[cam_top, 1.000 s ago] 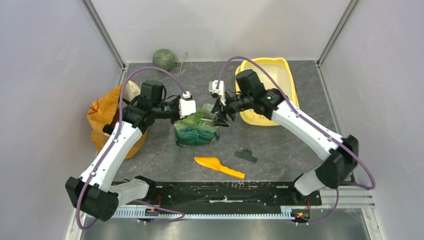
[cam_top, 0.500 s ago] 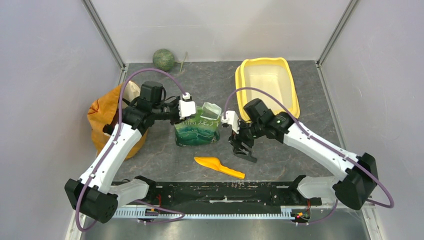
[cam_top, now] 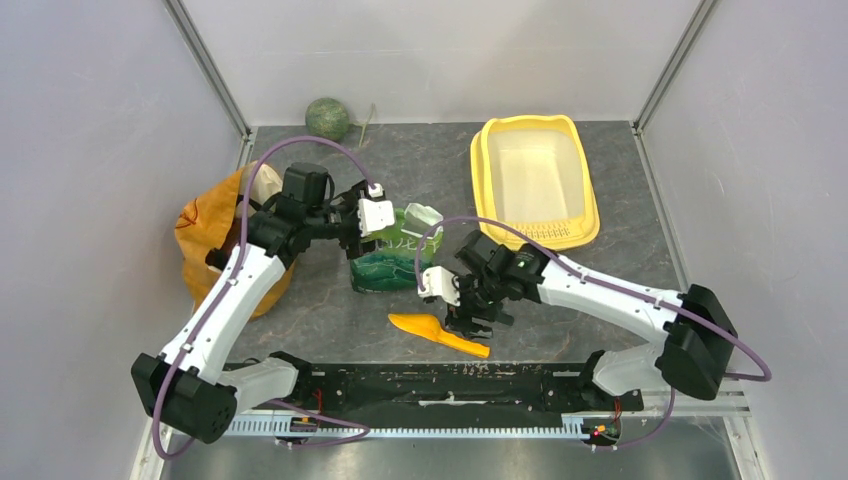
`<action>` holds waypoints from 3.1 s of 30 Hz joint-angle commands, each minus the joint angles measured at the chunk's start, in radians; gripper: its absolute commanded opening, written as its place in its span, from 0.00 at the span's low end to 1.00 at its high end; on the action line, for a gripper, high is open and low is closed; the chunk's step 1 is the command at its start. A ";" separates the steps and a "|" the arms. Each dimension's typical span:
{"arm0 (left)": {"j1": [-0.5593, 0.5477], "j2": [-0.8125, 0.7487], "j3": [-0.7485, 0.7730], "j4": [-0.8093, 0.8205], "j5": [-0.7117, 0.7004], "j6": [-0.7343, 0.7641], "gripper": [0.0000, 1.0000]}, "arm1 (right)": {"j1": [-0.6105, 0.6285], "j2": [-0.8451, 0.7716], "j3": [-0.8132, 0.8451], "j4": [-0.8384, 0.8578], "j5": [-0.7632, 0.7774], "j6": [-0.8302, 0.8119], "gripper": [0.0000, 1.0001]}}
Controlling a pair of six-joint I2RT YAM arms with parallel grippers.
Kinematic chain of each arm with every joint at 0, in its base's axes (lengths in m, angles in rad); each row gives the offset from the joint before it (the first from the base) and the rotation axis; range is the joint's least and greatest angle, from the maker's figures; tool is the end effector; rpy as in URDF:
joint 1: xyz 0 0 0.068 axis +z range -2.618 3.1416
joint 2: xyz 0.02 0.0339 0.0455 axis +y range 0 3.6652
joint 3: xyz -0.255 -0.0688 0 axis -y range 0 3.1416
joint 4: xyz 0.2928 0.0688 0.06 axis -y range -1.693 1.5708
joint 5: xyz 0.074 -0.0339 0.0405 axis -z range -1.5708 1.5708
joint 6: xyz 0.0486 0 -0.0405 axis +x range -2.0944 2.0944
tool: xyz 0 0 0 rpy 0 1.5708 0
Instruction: Fill the litter box with clean litter
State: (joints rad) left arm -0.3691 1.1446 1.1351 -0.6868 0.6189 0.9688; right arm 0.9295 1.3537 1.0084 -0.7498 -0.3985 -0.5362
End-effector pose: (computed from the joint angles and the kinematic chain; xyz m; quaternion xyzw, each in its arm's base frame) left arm 0.2650 -0.1328 0.3301 0.6363 0.5969 -0.1444 0.4668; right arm 0.1735 0.2639 0.2143 -0.6720 0.6769 0.2338 0.1889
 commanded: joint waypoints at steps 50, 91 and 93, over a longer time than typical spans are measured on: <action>-0.006 -0.275 0.326 -0.061 -0.008 -0.559 0.99 | 0.034 -0.115 0.400 -0.133 0.007 0.267 0.00; -0.286 0.329 0.715 -0.133 0.186 -0.394 0.02 | -0.339 -0.042 0.850 -0.432 -0.066 0.208 0.49; -0.255 0.311 0.691 -0.068 0.191 -0.489 0.02 | -0.343 -0.081 0.833 -0.301 0.026 0.325 0.82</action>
State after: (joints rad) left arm -0.6537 1.4811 1.8549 -0.8684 0.8028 0.6651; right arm 0.6003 1.3251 1.8008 -1.3033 -0.5007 -0.4103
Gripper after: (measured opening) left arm 0.211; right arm 0.597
